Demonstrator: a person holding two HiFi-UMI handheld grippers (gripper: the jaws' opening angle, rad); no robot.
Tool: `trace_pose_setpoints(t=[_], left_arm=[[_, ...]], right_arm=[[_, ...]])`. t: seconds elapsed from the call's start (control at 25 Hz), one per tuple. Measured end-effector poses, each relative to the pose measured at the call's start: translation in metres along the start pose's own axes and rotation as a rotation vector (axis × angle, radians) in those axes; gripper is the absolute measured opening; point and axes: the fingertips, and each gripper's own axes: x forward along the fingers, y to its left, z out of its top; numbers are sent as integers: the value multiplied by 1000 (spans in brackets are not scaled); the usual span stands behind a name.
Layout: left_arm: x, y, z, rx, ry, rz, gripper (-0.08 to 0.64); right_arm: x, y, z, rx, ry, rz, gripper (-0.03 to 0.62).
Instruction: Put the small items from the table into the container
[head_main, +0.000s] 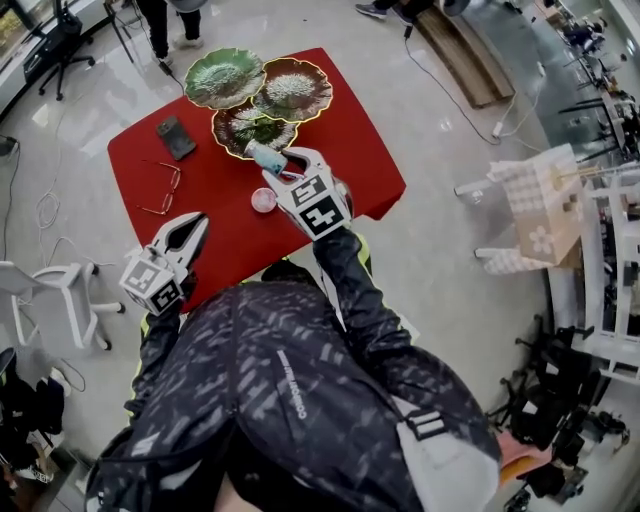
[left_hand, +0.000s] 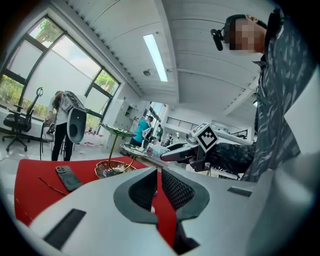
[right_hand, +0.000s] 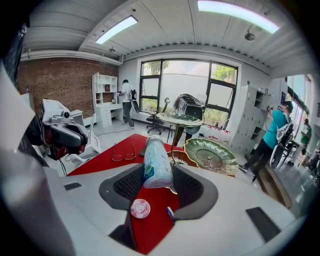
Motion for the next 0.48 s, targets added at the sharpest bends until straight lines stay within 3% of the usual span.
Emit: trace_pose_setpoints(t=[0.48], left_arm=[[53, 6, 10, -11, -23, 116, 32]], right_arm=[[20, -69, 3, -49, -11, 59, 193]])
